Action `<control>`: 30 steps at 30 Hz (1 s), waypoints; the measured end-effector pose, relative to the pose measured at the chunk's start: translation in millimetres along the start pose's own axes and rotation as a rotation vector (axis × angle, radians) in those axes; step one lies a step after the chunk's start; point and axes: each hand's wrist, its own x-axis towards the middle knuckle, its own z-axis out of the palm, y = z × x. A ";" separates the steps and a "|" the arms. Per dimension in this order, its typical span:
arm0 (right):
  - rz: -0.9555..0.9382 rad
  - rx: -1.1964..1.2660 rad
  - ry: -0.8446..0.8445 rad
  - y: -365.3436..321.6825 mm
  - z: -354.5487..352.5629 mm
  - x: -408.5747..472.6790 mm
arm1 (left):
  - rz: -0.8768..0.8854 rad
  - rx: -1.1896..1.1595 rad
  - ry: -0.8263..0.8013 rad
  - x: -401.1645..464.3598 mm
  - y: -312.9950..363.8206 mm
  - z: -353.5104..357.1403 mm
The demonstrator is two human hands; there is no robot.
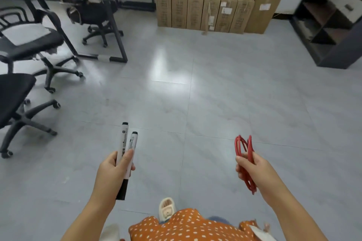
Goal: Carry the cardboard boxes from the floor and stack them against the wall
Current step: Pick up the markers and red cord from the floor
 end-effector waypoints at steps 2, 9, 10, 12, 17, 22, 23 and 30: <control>-0.007 -0.004 -0.003 -22.5 13.2 27.7 | -0.002 0.009 -0.025 38.8 16.3 3.0; 0.060 -0.033 0.004 -73.0 23.6 130.1 | -0.065 0.016 -0.049 151.8 51.0 42.6; 0.074 -0.041 0.017 -79.6 21.9 149.2 | -0.071 0.020 -0.046 168.8 56.6 52.1; 0.090 -0.040 0.020 -97.2 16.5 192.4 | -0.073 0.012 -0.025 205.7 72.5 74.2; 0.075 -0.032 -0.006 -162.3 -11.9 306.8 | -0.060 -0.052 0.027 297.3 121.1 139.9; 0.011 -0.076 -0.042 -240.2 -36.7 413.8 | -0.043 -0.062 0.016 379.1 180.0 207.7; 0.006 -0.082 -0.045 -252.5 -39.2 431.6 | -0.043 -0.065 0.021 392.6 188.0 217.5; 0.021 -0.104 -0.126 -315.8 -29.1 553.1 | -0.069 -0.009 0.047 503.3 221.0 246.9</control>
